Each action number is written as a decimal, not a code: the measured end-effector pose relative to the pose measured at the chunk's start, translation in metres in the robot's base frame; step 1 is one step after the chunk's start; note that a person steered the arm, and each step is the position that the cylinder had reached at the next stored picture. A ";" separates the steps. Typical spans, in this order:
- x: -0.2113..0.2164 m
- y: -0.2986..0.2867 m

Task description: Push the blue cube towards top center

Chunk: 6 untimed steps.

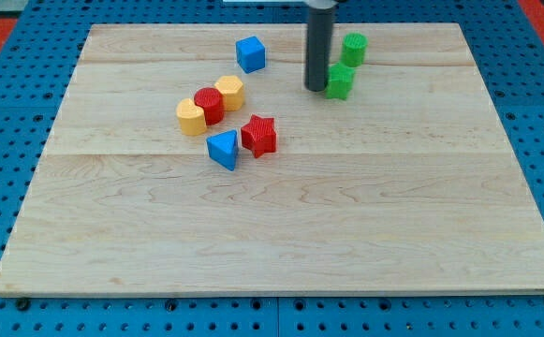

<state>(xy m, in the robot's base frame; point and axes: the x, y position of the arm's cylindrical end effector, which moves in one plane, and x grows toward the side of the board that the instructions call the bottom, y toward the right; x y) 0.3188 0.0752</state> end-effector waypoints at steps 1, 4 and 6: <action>-0.002 0.000; -0.072 -0.183; 0.003 -0.166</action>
